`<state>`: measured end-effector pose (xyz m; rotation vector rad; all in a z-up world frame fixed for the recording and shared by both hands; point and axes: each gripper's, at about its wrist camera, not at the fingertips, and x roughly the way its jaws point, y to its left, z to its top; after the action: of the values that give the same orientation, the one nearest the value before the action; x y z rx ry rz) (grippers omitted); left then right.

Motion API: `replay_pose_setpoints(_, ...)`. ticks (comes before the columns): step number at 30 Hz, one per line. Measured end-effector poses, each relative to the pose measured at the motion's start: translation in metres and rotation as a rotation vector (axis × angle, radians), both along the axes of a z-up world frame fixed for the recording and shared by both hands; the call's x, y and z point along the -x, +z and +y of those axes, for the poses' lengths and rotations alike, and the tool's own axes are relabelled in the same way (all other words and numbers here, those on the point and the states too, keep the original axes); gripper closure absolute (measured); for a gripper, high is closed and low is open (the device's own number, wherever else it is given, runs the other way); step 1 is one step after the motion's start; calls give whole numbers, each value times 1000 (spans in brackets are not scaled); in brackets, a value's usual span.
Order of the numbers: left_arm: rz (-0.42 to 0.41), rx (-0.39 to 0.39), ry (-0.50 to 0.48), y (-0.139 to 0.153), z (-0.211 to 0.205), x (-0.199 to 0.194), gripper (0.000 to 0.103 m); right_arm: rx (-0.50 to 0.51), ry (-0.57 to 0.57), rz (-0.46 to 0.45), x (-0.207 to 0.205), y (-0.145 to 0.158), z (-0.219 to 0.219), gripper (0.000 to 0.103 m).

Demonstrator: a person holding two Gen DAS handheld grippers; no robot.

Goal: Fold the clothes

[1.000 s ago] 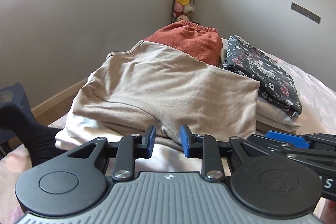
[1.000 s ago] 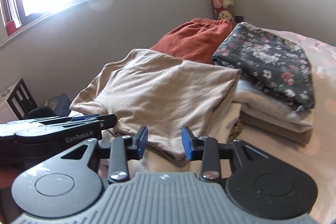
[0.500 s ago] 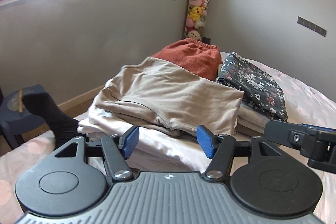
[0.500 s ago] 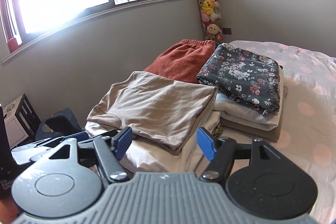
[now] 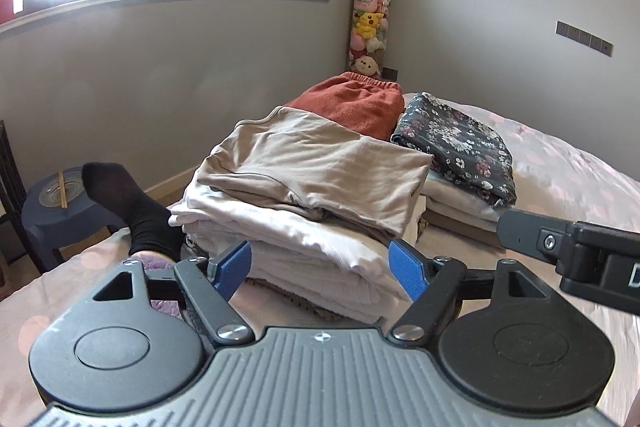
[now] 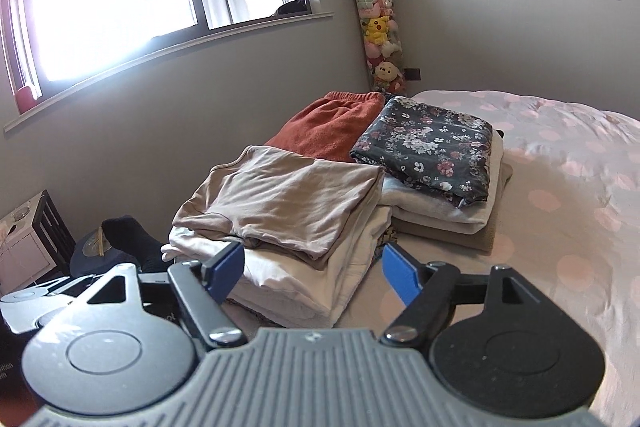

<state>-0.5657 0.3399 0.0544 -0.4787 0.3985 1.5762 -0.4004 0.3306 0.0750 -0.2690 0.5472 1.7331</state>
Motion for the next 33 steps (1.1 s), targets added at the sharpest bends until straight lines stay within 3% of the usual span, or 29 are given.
replay_pose_setpoints(15, 12, 25, -21, -4, -41, -19, 23, 12, -25, -6, -12, -5, -50, 23)
replay_pose_setpoints(33, 28, 33, -2, -6, -43, -16, 23, 16, -20, -17, -5, -8, -50, 23)
